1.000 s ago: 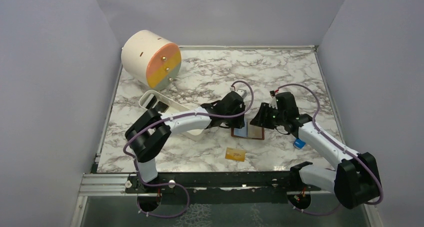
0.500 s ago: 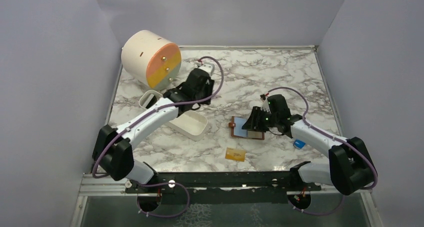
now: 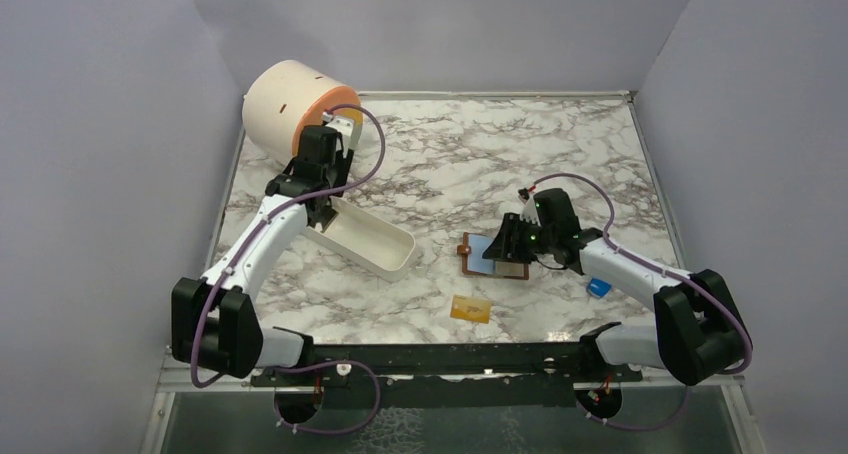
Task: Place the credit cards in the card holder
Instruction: Turn over the card slot in the card holder, then pick up the credit card from the storage box.
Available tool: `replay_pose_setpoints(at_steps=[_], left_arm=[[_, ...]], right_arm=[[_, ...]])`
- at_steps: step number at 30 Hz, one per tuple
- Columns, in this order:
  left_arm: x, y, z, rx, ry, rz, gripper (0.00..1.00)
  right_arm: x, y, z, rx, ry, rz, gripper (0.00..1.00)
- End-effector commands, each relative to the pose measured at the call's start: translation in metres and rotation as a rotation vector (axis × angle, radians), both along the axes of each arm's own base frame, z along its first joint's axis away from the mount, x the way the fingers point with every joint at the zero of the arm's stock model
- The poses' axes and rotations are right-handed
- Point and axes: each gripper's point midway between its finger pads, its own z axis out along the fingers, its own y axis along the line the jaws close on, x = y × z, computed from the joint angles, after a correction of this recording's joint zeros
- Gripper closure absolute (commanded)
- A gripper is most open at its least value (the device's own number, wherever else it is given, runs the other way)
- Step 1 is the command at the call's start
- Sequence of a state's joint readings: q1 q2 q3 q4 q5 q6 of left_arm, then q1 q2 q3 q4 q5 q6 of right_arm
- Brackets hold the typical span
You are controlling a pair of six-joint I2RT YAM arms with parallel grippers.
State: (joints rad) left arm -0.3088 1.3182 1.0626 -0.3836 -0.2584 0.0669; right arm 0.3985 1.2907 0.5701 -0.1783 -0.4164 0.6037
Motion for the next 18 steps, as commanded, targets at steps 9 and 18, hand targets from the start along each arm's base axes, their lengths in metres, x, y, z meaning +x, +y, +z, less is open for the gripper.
replay_pose_setpoints(at_steps=[9,18], left_arm=[[0.017,0.065,-0.057,0.189,0.089,-0.038,0.52],[0.022,0.092,-0.090,0.298,0.115,0.004,0.52]], right_arm=[[-0.001,0.005,0.005,0.012,-0.032,0.061,0.60],[0.000,0.005,0.005,0.008,-0.037,0.066,0.60]])
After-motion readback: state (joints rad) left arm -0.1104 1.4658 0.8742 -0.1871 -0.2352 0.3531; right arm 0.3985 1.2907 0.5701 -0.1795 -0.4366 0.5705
